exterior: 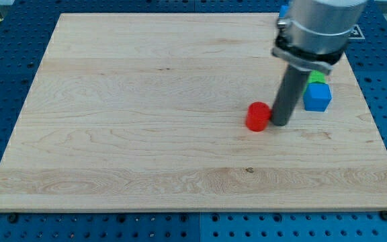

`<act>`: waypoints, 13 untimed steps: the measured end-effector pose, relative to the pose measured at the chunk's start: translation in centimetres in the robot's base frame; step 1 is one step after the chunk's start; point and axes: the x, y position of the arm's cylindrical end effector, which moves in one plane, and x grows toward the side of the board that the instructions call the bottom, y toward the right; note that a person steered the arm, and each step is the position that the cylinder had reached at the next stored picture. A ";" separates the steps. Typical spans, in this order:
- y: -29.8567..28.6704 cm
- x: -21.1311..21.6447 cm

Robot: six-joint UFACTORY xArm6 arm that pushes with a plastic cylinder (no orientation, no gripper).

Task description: Push the red star towards center left

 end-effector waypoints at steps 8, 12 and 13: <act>22.2 -11.6; 11.8 -13.8; 10.5 -13.0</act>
